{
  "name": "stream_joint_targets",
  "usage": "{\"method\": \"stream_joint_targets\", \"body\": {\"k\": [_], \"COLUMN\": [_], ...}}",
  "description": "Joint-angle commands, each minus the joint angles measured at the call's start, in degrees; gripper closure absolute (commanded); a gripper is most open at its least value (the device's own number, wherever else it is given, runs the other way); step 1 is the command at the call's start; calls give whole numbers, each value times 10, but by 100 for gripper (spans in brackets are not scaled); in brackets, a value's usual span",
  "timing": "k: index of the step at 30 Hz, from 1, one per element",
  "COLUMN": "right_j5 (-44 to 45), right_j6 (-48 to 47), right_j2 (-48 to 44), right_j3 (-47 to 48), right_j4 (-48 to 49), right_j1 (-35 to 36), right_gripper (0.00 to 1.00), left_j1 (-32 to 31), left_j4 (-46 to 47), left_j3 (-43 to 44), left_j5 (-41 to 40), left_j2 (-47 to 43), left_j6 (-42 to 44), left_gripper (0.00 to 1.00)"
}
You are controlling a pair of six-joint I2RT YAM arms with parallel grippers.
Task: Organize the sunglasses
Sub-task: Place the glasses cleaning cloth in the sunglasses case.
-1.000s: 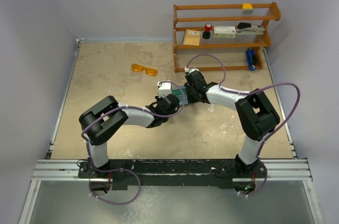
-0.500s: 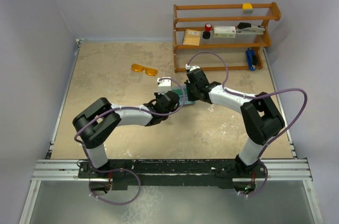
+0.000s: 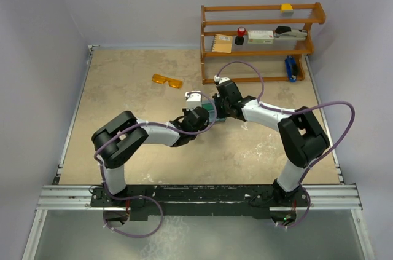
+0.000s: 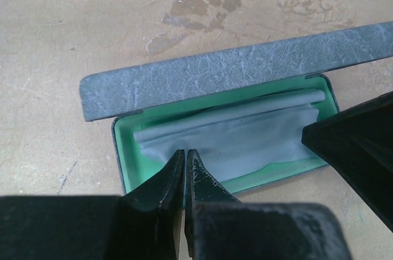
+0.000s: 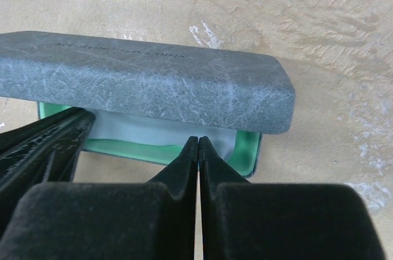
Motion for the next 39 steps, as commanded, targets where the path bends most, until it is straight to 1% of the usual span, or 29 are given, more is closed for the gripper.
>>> {"method": "stream_joint_targets", "body": {"k": [1,11,20,23,31,39], "right_j5": [-17,-23,-3,11,88,127], "right_j6": [10,14,12,9,7,8], "right_j2": [9,37,32,28,19,13], "right_j3": [2,7,-1,-2,0,9], "right_j4": [27,32,1,-13,-44,-62], "right_j1": [-2,-2,-2,-2,-2,-2], "right_gripper": [100,100,100,100,100,100], "left_j1": [5,5,7,7,9,9], "left_j4": [49,68,45,30,14,11], "left_j3": [18,15,34,42,44,43], "left_j5": [12,-7,9,14,13,14], "left_j2": [16,20,52,62,66,66], "left_j6": [-12,-11,-12,-13,-13,-11], "left_gripper": [100,100,100,100,100,100]}}
